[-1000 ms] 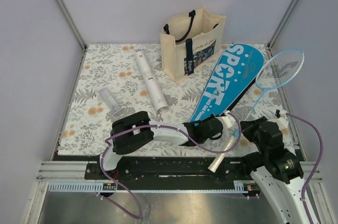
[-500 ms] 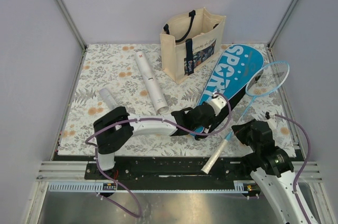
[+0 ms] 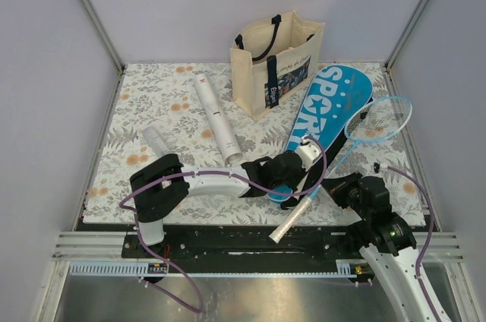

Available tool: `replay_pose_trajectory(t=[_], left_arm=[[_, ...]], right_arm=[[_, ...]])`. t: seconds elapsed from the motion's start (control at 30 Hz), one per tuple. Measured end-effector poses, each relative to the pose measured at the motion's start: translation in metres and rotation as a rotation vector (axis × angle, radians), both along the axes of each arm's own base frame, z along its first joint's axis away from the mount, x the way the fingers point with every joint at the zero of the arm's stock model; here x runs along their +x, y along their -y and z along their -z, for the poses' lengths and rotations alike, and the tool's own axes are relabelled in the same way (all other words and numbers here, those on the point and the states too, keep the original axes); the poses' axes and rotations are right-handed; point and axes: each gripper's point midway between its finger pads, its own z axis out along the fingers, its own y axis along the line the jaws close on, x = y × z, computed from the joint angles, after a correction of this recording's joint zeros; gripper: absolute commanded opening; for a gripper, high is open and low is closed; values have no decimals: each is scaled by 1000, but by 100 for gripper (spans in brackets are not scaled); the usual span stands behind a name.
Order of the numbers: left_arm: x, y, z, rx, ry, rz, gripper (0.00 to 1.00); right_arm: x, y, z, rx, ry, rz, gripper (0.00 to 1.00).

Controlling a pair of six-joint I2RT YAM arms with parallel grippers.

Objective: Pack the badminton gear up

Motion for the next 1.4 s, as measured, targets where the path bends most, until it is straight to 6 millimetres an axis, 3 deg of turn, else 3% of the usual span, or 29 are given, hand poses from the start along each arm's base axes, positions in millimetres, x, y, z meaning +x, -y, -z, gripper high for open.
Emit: replay_pose_trajectory(t=[0.2,0.63,0.97,1.23,1.4], left_arm=[[2,-8,-3,-35,-7,10,0],[11,-12,-34,-146,10,34,0],[4,-15,-39,-178,17,92,0],[-6,-14,-38,-191,14,158,0],[-10,-16,-31,-181,10,184,0]], right_arm=[[-10,-12,-2,90,-23,-37,0],[-21,-27,2,157,-118,-100,0],[-15,-38,-19,199,-50,-154,0],[-5,-43,4,91,-101,-222,0],[-1,-40,7,35,-72,-239,0]])
